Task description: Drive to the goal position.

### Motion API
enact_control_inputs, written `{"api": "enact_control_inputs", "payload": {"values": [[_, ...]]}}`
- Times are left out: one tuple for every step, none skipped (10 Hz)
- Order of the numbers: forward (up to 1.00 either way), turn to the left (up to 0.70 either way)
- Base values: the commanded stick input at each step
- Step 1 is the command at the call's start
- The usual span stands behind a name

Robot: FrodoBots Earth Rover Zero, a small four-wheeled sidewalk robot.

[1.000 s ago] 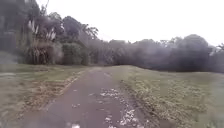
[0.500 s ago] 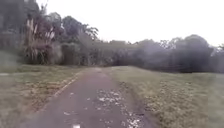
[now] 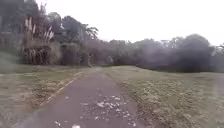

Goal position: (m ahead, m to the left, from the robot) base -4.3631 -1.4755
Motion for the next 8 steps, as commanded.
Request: {"api": "enact_control_inputs", "payload": {"values": [[0.45, 0.01], [0.45, 0.01], [0.45, 0.01], [0.45, 0.01], [0.45, 0.01], [0.45, 0.01], [0.45, 0.07], [0.45, 0.26]]}}
